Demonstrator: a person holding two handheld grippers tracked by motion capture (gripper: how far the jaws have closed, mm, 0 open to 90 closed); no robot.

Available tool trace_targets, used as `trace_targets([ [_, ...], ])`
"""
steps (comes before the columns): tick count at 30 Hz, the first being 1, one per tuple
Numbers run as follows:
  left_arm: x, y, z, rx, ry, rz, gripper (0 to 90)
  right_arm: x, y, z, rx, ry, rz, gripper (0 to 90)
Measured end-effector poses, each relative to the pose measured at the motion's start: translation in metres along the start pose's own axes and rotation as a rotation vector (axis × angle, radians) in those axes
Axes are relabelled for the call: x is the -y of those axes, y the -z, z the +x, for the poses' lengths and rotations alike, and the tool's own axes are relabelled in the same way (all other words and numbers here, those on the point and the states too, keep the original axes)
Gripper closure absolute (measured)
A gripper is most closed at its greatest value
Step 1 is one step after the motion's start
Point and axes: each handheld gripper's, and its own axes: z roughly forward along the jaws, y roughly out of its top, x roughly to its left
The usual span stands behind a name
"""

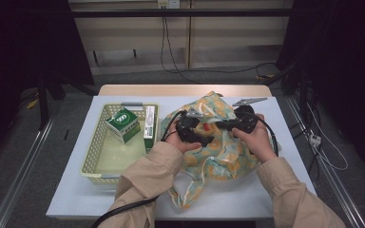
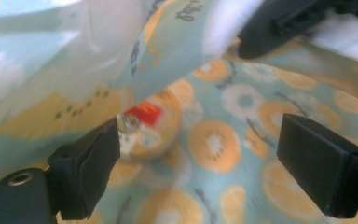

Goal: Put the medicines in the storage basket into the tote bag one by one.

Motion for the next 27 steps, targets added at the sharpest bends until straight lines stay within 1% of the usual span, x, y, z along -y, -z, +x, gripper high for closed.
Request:
trace_targets([
  [1,0.001,0.004,-0.001,0.001,-0.010,-0.002,12.8,0.001,0.000,0.001,0.001,0.002,0.001,87.7],
  [3,0.003,0.013,-0.001,0.016,-0.001,-0.003,13.0,0.003,-0.001,0.001,0.002,0.003,0.001,87.7],
  [4,0.003,0.017,-0.002,0.014,0.000,0.001,12.6,0.003,-0.001,0.001,0.002,-0.001,0.001,87.7],
  [7,0.005,0.030,-0.004,0.018,-0.016,0.011,12.3,0.005,-0.002,0.002,0.003,-0.001,0.008,87.7],
  [10,0.009,0.045,-0.003,0.029,-0.034,0.003,12.2,0.006,-0.004,0.004,0.005,0.004,0.013,87.6],
  [11,0.010,0.050,-0.002,0.025,-0.040,0.004,12.3,0.006,-0.004,0.004,0.004,0.006,0.015,87.7],
  [13,0.011,0.061,0.002,0.041,-0.024,-0.012,12.1,0.007,-0.005,0.004,0.004,0.003,0.011,87.7],
  [14,0.012,0.068,0.004,0.031,-0.026,-0.006,12.7,0.007,-0.004,0.005,0.005,0.005,0.013,87.6],
  [15,0.013,0.074,0.007,0.023,-0.014,0.002,12.3,0.007,-0.004,0.005,0.006,0.006,0.012,87.6],
  [17,0.013,0.085,0.012,0.033,0.036,0.004,11.2,0.006,-0.003,0.005,0.004,0.010,0.011,87.7],
  [18,0.012,0.091,0.013,0.025,0.035,0.003,11.2,0.006,-0.003,0.005,0.005,0.010,0.012,87.6],
  [20,0.010,0.103,0.017,0.000,0.006,-0.002,11.3,0.007,-0.003,0.005,0.005,0.009,0.014,87.7],
  [21,0.010,0.108,0.020,-0.006,0.007,-0.004,11.3,0.007,-0.002,0.005,0.006,0.007,0.013,87.6],
  [22,0.011,0.113,0.023,-0.038,0.007,-0.003,11.5,0.007,-0.002,0.005,0.006,0.007,0.011,87.6],
  [23,0.012,0.118,0.027,-0.027,0.005,-0.007,11.4,0.008,-0.002,0.005,0.007,0.009,0.010,87.6],
  [24,0.014,0.122,0.032,-0.039,0.003,-0.005,11.4,0.008,-0.002,0.005,0.007,0.012,0.009,87.6],
  [25,0.015,0.127,0.037,-0.051,0.012,0.003,11.4,0.008,-0.001,0.005,0.006,0.009,0.010,87.7],
  [26,0.017,0.131,0.042,-0.064,0.022,-0.002,11.3,0.009,-0.001,0.005,0.007,0.007,0.010,87.7],
  [27,0.019,0.136,0.047,-0.081,0.024,-0.001,11.4,0.009,0.000,0.005,0.007,0.007,0.010,87.6],
])
